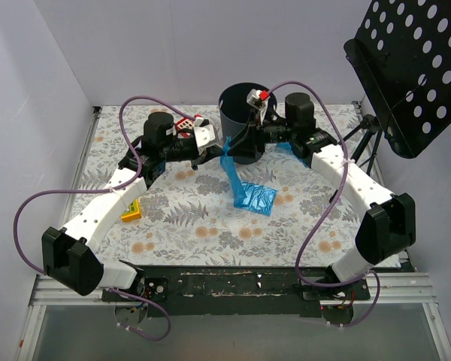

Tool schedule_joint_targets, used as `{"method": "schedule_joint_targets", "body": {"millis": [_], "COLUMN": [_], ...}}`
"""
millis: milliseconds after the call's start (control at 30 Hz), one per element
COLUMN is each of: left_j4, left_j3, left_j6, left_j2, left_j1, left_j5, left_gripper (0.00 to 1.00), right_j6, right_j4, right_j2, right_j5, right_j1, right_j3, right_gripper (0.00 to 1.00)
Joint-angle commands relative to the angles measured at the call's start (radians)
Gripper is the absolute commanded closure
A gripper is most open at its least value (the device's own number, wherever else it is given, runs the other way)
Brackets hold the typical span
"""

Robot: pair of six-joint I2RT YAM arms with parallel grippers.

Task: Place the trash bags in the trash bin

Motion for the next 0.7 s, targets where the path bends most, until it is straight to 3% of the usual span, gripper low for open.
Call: {"method": "schedule_joint_targets", "body": {"millis": [0,67,267,367,667], "left_j4": [0.008,0.007,0.001,-0.005,-0.008], "left_j3": [0.033,0.037,0.030,0.023,-0.005], "left_j6": [-0.003,-0.005,0.004,0.015,0.015], "left_j2": [-0.008,-0.003,-0.005,-0.008,-0.041], "left_j1": [-0.002,-0.002,-0.002,-0.002,-0.002], "left_j5": [0.043,0.048,0.037,0.026,-0.080], "left_gripper": [1.00,1.00,1.00,1.00,1.00], "right_j6": [0.037,0.048,0.096,0.099,0.037], "right_j4": [0.081,0.101,0.155,0.160,0.084], "right_j2": [0.042,0.051,0.062,0.057,0.002], "right_j5": [-0.031,-0.029,-0.034,-0.057,-0.026], "right_j1": [0.021,0.031,0.032,0.032,0.011], "right_j3": [0.056,0.053,0.042,0.042,0.016], "right_gripper": [0.46,0.47,0.72,0.97,0.99]}}
